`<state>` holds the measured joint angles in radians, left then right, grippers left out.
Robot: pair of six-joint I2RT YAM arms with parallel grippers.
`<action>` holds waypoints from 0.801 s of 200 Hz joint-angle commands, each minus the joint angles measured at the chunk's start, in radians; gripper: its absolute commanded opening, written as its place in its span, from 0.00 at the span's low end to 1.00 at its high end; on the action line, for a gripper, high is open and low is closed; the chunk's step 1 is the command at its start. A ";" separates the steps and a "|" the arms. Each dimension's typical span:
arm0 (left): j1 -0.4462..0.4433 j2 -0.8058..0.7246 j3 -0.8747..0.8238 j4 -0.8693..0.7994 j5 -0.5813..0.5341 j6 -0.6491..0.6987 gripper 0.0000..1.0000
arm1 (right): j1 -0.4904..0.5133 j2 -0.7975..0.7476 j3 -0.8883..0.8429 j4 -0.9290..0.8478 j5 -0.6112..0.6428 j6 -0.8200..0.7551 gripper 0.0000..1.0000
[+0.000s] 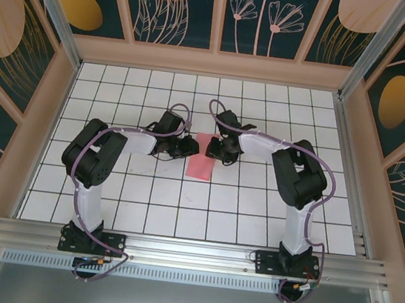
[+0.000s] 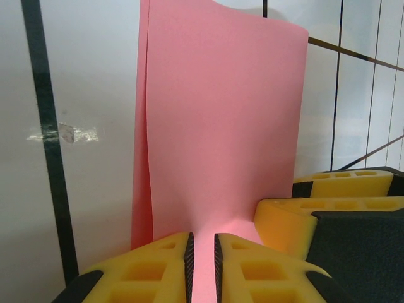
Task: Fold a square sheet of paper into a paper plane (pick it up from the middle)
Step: Fold the square sheet of paper in half at the center of the table.
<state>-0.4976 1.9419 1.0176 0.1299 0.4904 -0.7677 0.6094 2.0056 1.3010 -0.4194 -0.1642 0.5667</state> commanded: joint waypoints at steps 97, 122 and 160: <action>-0.007 0.049 0.020 -0.052 -0.015 0.014 0.20 | 0.010 0.136 -0.059 -0.039 0.044 -0.002 0.37; -0.007 0.055 0.018 -0.099 -0.063 0.016 0.18 | 0.009 0.128 -0.057 -0.041 0.045 -0.001 0.38; -0.006 0.067 0.004 -0.157 -0.137 0.010 0.14 | 0.004 0.033 -0.029 -0.030 0.032 0.013 0.38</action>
<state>-0.5026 1.9629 1.0340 0.0895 0.4450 -0.7666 0.6102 1.9991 1.3025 -0.4202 -0.1650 0.5667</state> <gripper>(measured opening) 0.153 0.380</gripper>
